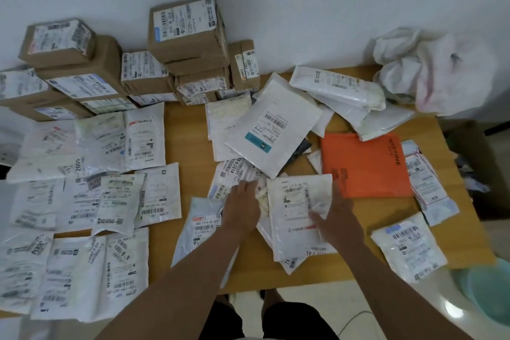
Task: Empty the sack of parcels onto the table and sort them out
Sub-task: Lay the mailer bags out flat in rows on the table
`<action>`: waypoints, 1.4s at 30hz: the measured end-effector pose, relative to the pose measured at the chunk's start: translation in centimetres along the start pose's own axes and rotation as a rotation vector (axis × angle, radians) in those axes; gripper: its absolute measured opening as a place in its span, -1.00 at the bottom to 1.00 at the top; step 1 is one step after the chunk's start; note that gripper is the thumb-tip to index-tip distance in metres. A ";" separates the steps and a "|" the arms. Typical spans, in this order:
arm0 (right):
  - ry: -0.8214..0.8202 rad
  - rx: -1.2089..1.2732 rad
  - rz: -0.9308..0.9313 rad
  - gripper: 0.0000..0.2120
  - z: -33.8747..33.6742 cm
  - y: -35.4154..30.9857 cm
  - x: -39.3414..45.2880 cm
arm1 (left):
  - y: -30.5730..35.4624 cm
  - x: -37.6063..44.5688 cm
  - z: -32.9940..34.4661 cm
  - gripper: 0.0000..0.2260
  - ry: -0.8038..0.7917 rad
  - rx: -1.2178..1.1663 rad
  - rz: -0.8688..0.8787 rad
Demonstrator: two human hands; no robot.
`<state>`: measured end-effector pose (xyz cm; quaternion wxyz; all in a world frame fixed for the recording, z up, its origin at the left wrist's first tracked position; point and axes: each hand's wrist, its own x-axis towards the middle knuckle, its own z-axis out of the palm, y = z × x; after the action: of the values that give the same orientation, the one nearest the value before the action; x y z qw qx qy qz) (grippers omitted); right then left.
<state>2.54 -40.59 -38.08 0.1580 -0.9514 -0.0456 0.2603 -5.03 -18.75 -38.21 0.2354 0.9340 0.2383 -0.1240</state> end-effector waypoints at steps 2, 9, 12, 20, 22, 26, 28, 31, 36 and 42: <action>0.238 -0.237 -0.150 -0.21 1.3 0.1 -0.9 | -0.9 0.5 -0.3 -0.56 0.101 -0.038 -0.085; 0.020 -0.424 -0.642 -0.17 6.3 -3.9 -0.2 | -2.9 1.4 -0.3 -0.20 0.037 -0.277 -0.314; -0.033 -0.445 -0.534 -0.13 7.2 -3.9 0.5 | -3.1 1.1 -0.3 -0.01 -0.003 -0.246 -0.336; 0.187 0.316 -0.162 -0.19 2.6 -10.1 2.4 | -3.8 0.6 -0.7 -0.09 -0.084 -0.090 -0.364; 0.164 0.701 -0.023 -0.08 0.7 -12.8 5.6 | -3.6 0.5 -0.8 -0.15 -0.096 -0.045 -0.323; 0.017 1.047 0.281 -0.27 -0.9 -16.5 9.7 | -3.1 0.8 -0.8 -0.22 -0.054 0.109 -0.252; -0.046 1.091 0.320 -0.54 -1.2 -16.9 9.8 | -3.0 0.8 -0.9 -0.23 -0.040 0.131 -0.199; -0.081 1.151 0.289 -0.64 -1.1 -15.3 9.1 | -3.1 1.1 -1.6 -0.29 0.022 0.015 -0.116; 0.087 1.341 0.258 -0.66 -3.3 -11.3 5.7 | -4.0 4.1 -3.8 -0.59 0.328 -0.361 -0.276; 0.117 1.358 0.152 -0.64 -4.2 -11.0 3.8 | -4.9 10.1 -5.4 -0.31 0.159 -0.770 -0.635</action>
<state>7.90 -30.74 -32.90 0.7031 -0.6546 0.2031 0.1896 1.76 -8.35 -38.93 0.4946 0.6676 0.5561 -0.0213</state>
